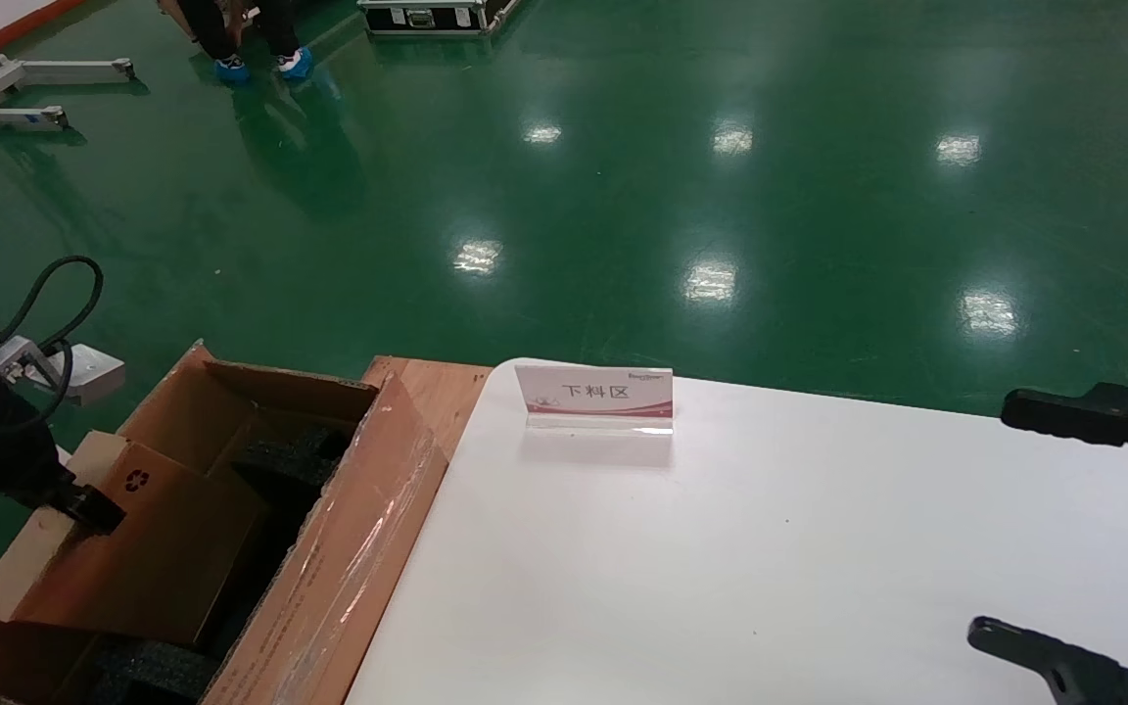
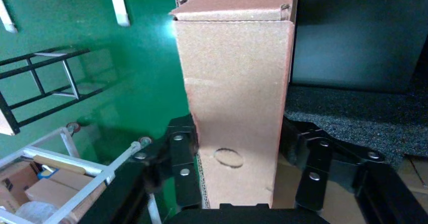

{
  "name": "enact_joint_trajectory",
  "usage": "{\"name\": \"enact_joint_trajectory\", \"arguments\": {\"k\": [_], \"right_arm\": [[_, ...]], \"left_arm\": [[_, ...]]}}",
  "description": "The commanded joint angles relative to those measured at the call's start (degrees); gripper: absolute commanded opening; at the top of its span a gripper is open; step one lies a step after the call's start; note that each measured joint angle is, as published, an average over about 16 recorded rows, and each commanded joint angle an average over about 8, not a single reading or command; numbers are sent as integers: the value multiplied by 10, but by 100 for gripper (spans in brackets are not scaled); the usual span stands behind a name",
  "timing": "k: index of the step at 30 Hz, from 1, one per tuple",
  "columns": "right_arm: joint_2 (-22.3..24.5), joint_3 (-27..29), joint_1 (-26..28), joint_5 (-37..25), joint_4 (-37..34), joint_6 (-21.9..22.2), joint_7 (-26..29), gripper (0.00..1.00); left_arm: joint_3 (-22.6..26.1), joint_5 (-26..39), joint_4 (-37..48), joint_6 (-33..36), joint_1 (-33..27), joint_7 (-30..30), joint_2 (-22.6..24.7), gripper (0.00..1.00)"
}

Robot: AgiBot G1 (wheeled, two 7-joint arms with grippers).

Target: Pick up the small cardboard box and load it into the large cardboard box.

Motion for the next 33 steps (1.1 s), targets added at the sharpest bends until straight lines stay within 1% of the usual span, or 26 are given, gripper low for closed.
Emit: {"name": "enact_joint_trajectory", "arguments": {"k": [1,12,19,27,33], "right_arm": [[0,0,0,0,0,0,0,100],[0,0,0,0,0,0,0,100],[0,0,0,0,0,0,0,100],[0,0,0,0,0,0,0,100],[0,0,0,0,0,0,0,100]], "left_arm": [[0,0,0,0,0,0,0,100],[-1,1,-2,-1,-2,0,-1,100],[-11,4,-22,-17,-21,29,-4,100],[-43,7,-97,-59,-86,64,-24,100],[-65,11,-175,-96,-127,60,-48,100]]}}
